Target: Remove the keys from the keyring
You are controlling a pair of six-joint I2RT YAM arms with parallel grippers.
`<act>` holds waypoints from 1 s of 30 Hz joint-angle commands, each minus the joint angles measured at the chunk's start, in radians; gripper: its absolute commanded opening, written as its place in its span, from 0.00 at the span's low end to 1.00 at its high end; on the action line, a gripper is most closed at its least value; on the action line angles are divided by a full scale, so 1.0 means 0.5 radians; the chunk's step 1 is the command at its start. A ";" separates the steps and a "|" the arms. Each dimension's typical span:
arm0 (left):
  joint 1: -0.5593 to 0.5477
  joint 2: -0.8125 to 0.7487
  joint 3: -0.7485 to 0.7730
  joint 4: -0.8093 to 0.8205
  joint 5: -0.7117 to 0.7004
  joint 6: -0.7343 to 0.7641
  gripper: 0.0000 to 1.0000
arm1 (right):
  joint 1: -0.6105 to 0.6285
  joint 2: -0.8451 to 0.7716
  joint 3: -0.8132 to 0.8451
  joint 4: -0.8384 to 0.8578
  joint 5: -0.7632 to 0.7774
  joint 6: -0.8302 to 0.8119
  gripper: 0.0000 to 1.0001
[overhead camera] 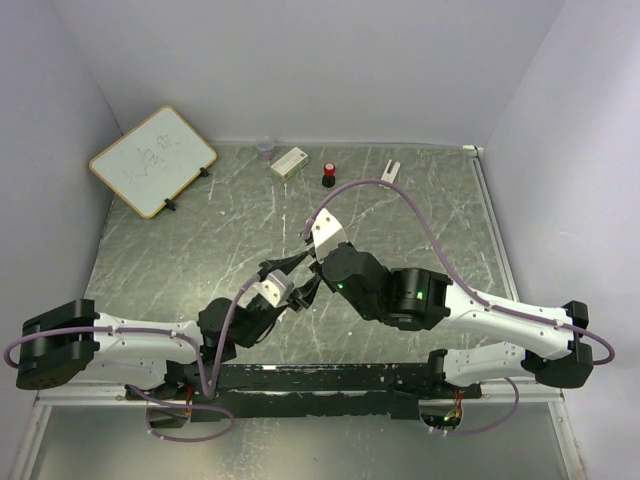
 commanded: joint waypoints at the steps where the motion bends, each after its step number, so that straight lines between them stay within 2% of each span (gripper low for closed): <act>1: -0.014 0.046 -0.017 0.217 -0.083 0.063 0.62 | 0.019 0.001 -0.022 0.079 -0.002 -0.019 0.00; 15: -0.016 0.212 0.009 0.490 -0.247 0.220 0.56 | 0.048 0.010 -0.011 0.058 -0.016 -0.002 0.00; 30: -0.028 0.266 -0.010 0.618 -0.249 0.251 0.54 | 0.084 0.038 0.008 0.058 -0.015 0.013 0.00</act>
